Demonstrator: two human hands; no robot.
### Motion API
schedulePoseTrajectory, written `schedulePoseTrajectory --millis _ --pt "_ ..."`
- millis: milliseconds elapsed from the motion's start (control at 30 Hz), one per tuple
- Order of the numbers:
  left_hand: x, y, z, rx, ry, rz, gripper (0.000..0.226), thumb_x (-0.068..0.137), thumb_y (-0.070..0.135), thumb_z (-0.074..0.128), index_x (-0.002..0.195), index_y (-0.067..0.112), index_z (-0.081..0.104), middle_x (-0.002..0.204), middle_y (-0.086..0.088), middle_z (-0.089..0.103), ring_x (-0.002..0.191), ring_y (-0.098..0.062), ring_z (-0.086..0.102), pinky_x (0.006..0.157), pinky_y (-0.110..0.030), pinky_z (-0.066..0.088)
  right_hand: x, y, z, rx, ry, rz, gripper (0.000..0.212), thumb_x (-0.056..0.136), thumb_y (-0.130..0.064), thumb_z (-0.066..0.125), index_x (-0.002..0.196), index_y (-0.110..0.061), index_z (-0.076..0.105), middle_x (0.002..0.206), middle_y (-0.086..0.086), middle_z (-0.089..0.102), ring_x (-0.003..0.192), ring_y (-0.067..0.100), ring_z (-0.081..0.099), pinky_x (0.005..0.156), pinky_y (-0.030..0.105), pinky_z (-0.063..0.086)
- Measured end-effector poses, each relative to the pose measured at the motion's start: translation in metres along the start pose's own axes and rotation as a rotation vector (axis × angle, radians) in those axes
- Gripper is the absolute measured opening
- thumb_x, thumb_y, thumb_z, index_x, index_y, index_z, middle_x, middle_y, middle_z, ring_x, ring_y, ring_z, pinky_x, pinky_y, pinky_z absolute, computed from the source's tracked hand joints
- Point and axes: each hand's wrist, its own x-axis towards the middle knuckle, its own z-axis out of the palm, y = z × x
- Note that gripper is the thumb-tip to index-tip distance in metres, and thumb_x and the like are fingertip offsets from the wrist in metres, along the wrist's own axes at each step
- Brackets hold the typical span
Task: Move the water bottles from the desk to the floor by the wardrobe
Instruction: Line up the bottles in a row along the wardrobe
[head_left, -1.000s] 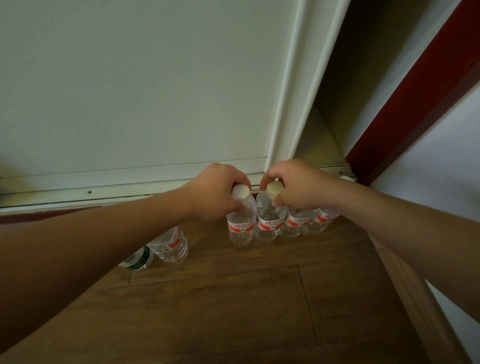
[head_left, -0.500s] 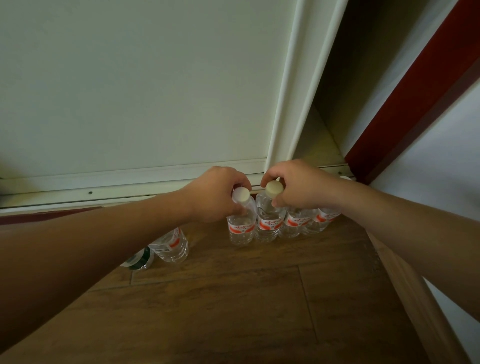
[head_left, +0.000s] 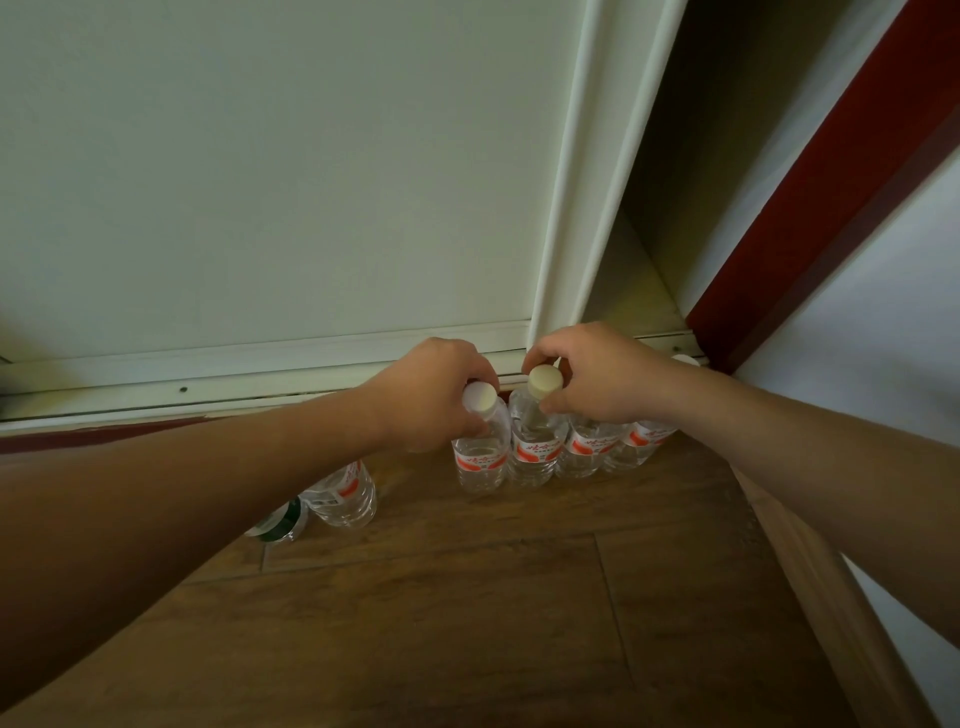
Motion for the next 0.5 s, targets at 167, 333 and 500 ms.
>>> schedulePoseTrajectory --millis 167,333,500 --pt "0.0031 0.0022 0.0004 0.013 0.007 0.001 0.034 0.079 0.028 0.081 0.112 0.025 0.072 0.100 0.009 0.064 0.090 -0.011 0.059 0.080 -0.031 0.054 -0.0019 0.0015 -0.0003 -0.001 0.018 -0.001 0.038 0.081 -0.025 0.078 0.116 -0.027 0.065 0.093 -0.018 0.057 0.080 0.000 0.055 0.062 0.020 0.040" --pt "0.0043 0.0017 -0.0007 -0.006 0.003 -0.007 0.034 0.081 0.027 0.080 0.113 0.024 0.071 0.102 0.009 0.064 0.090 -0.009 0.058 0.075 -0.023 0.047 -0.0015 0.0016 -0.0001 0.003 0.023 0.011 0.041 0.083 -0.024 0.077 0.121 -0.027 0.063 0.088 -0.021 0.053 0.078 0.001 0.055 0.060 0.019 0.040" --pt "0.0046 0.0013 -0.0023 -0.010 0.001 -0.013 0.033 0.081 0.027 0.081 0.113 0.023 0.072 0.099 0.011 0.062 0.088 -0.009 0.057 0.073 -0.023 0.045 -0.0020 0.0011 -0.0002 -0.001 0.020 0.012 0.042 0.083 -0.024 0.077 0.122 -0.026 0.063 0.088 -0.021 0.053 0.079 0.001 0.055 0.062 0.020 0.041"
